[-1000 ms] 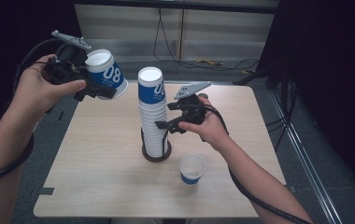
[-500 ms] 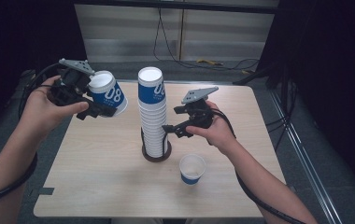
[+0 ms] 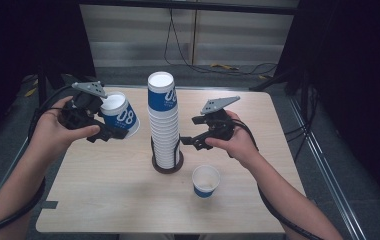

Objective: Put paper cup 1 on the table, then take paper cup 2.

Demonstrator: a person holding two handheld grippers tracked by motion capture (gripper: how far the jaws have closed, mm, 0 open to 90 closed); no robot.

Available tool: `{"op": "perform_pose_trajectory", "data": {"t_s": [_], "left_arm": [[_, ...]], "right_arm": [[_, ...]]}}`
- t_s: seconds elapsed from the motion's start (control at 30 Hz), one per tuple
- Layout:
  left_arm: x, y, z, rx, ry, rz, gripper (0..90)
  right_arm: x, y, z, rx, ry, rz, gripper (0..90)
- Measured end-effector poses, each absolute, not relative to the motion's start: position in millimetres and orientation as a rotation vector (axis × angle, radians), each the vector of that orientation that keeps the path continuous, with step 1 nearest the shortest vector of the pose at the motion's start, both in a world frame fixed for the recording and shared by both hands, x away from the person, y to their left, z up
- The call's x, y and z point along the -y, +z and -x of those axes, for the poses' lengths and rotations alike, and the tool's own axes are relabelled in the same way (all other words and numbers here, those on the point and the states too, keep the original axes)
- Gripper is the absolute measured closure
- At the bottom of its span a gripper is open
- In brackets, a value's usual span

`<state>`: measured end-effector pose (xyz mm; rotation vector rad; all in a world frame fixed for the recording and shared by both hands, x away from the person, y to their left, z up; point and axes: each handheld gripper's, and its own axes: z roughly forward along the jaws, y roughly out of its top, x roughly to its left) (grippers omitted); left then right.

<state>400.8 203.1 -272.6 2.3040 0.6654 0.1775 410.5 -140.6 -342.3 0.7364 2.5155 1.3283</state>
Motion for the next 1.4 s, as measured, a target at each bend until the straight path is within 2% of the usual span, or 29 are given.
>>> {"op": "perform_pose_trajectory", "data": {"t_s": [0.7,1.4], "left_arm": [[-192.0,-311.2,-385.4,-0.629,0.109,-2.329,21.3],[-175.9,-326.0,-374.7,-0.561,0.057,-2.343,21.3]], "right_arm": [[147.9,-350.9,-411.2,-2.533,1.304,-0.739,16.5],[156.1,-352.6,-404.9,-2.539,1.298,-0.745,16.2]]}}
